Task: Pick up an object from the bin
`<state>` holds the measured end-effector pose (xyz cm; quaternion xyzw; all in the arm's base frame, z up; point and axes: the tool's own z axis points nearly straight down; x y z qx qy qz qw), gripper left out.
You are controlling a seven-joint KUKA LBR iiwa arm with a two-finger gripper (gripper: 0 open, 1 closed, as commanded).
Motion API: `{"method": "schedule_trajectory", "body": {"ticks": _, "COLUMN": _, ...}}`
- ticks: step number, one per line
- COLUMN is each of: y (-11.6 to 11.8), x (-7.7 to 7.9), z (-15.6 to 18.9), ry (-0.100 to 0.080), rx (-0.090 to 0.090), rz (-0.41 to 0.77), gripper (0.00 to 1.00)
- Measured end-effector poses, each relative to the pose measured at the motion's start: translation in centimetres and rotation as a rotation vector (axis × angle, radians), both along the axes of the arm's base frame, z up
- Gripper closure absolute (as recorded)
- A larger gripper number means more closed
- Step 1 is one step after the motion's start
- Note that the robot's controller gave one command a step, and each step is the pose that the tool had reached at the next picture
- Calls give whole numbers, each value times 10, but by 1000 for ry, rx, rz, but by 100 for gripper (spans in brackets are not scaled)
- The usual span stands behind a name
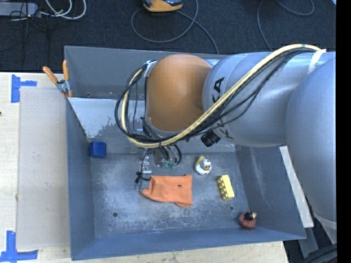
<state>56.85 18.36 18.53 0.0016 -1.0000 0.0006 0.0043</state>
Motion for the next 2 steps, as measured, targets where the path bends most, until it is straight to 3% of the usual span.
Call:
{"method": "schedule_trajectory", "body": {"ticks": 1, "y": -1, "x": 2, "z": 5, "ry": -7, "rx": 1, "rz": -4, "gripper": 0}}
{"method": "schedule_trajectory", "body": {"ticks": 2, "y": -49, "x": -23, "z": -28, "ry": -6, "rx": 2, "rz": -33, "gripper": 0}}
